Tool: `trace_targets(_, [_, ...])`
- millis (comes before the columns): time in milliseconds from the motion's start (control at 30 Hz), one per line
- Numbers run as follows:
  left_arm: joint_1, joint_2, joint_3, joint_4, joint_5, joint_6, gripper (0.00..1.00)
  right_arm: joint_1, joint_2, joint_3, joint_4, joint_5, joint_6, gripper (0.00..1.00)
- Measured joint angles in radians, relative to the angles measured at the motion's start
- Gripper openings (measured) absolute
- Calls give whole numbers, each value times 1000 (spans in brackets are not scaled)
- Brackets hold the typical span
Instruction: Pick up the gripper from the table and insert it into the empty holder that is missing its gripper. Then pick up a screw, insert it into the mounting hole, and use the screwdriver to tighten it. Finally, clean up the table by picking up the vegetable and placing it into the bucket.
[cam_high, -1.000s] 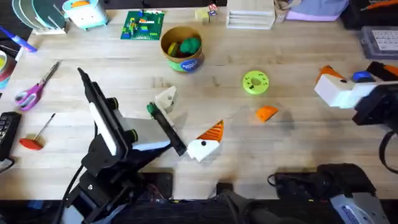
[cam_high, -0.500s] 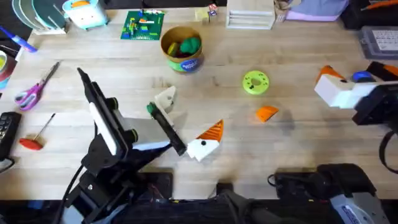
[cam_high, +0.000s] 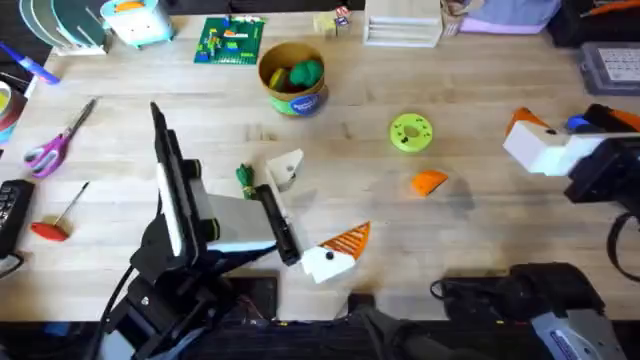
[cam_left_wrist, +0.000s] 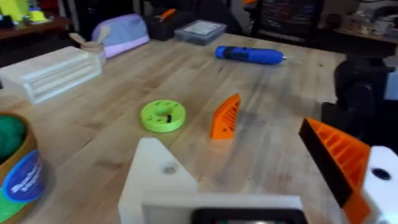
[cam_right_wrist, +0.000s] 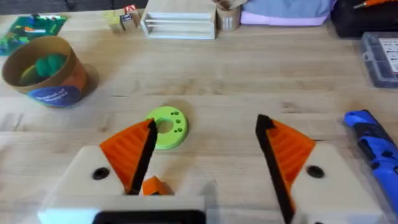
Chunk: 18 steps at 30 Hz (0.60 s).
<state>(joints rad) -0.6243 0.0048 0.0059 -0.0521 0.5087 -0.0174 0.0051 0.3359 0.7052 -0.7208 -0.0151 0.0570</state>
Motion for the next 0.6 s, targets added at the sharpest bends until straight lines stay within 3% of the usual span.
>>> trace_targets(133, [0, 0, 0, -1, 110, 0, 993, 0, 40, 1, -28, -91, -20, 992])
trace_targets(300, [0, 0, 0, -2, 171, 0, 993, 24, 200, 47, -139, -185, -39, 991])
trace_targets(367, [0, 0, 0, -3, 181, 0, 993, 56, 269, 96, -199, -198, -57, 992])
trace_targets(400, [0, 0, 0, -3, 189, 0, 993, 123, 366, 186, -303, -203, -99, 990])
trace_targets(600, [0, 0, 0, -4, 201, 0, 993, 242, 496, 246, -372, -196, -137, 992])
